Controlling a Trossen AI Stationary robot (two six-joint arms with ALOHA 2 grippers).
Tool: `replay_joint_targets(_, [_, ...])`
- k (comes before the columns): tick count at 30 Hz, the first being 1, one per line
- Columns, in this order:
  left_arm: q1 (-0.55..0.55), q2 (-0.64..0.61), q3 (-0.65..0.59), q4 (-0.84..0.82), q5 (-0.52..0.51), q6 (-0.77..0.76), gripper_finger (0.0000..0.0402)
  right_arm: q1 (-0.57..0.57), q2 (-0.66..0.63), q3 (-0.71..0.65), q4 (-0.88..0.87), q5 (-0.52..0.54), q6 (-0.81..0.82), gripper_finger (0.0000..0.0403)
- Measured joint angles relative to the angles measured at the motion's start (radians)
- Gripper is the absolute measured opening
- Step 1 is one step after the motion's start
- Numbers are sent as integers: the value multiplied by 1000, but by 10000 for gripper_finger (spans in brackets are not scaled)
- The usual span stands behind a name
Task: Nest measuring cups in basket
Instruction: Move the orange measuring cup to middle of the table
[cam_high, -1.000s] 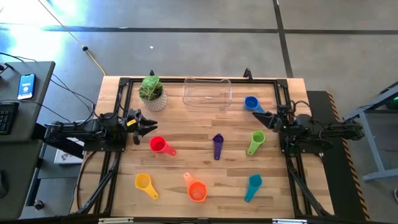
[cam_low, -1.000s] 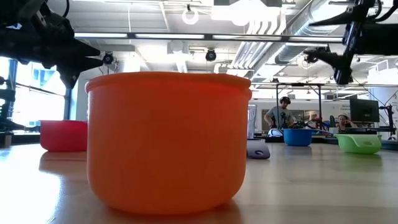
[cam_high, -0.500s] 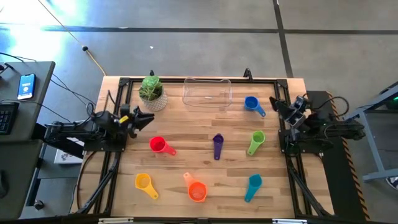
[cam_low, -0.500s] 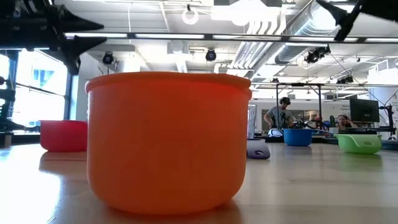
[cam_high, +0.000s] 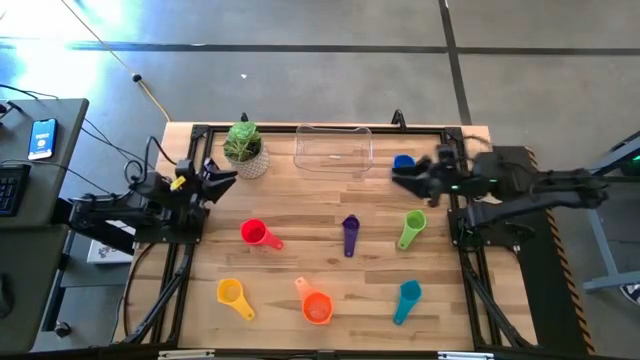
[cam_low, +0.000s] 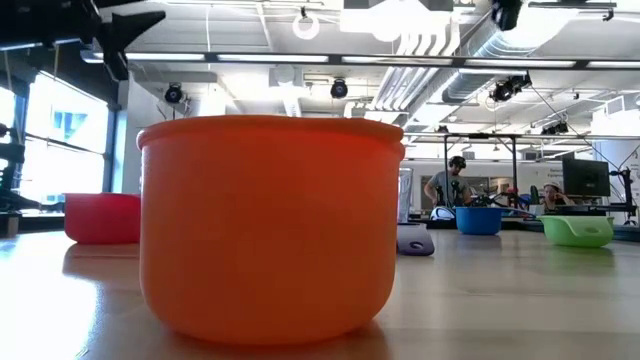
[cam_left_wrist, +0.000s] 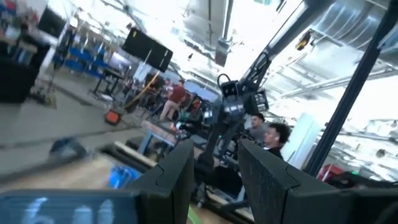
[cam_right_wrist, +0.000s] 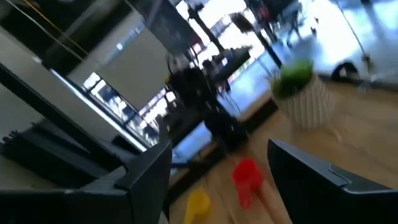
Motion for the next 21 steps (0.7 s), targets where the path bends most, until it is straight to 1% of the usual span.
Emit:
replay_joint_targets(5, [0, 64, 93, -113, -2, 51, 117, 41, 197, 114, -75, -54, 135, 257])
replay_joint_targets(8, [0, 109, 146, -214, -5, 85, 117, 86, 300, 181, -139, -57, 239, 257])
replay_joint_targets(11, [0, 149, 179, -296, -35, 121, 117, 135, 399, 251, -195, -46, 354, 257])
replay_joint_targets(17, [0, 205, 188, -315, -63, 140, 117, 221, 587, 379, -280, -15, 568, 257])
replay_joint_targets(21, [0, 233, 188, -327, -66, 147, 117, 262, 699, 443, -289, -4, 661, 257])
